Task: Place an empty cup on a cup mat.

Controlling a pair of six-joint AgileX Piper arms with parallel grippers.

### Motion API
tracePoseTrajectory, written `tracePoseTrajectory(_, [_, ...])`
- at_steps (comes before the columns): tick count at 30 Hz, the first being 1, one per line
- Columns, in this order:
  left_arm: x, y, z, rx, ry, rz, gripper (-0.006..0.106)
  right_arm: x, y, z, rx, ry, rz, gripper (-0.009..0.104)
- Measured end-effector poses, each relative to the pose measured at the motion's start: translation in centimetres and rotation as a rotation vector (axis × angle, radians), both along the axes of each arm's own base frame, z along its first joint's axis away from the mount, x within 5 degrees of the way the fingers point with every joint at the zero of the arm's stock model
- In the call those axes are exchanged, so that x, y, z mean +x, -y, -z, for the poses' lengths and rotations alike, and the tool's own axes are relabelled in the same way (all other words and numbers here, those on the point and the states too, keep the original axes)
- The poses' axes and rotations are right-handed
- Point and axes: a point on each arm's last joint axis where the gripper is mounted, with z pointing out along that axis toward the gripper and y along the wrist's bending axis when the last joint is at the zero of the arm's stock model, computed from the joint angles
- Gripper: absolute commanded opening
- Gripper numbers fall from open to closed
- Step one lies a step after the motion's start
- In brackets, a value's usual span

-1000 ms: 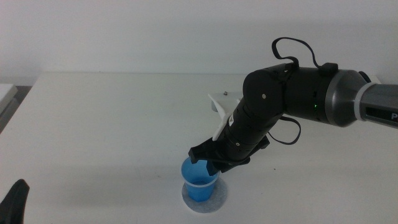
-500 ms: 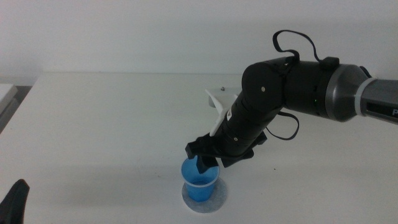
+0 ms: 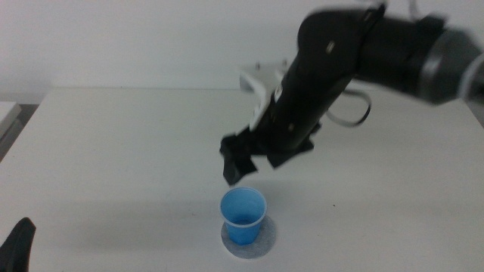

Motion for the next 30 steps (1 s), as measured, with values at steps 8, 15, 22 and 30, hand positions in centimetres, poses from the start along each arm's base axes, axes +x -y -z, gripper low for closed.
tracePoseTrajectory(8, [0.0, 0.0, 0.0, 0.000, 0.000, 0.000, 0.094, -2.6, 4.6, -10.6, 0.057, 0.248, -0.022, 0.068])
tracePoseTrajectory(15, [0.0, 0.0, 0.0, 0.000, 0.000, 0.000, 0.094, -9.3, 14.3, -16.9, 0.073, 0.496, 0.136, 0.068])
tracePoseTrajectory(22, [0.0, 0.0, 0.0, 0.000, 0.000, 0.000, 0.094, -16.1, 21.2, -14.3, 0.090, 0.606, 0.393, 0.068])
tracePoseTrajectory(30, [0.0, 0.0, 0.0, 0.000, 0.000, 0.000, 0.094, -21.0, 25.1, -9.7, 0.184, 0.836, 0.609, 0.075])
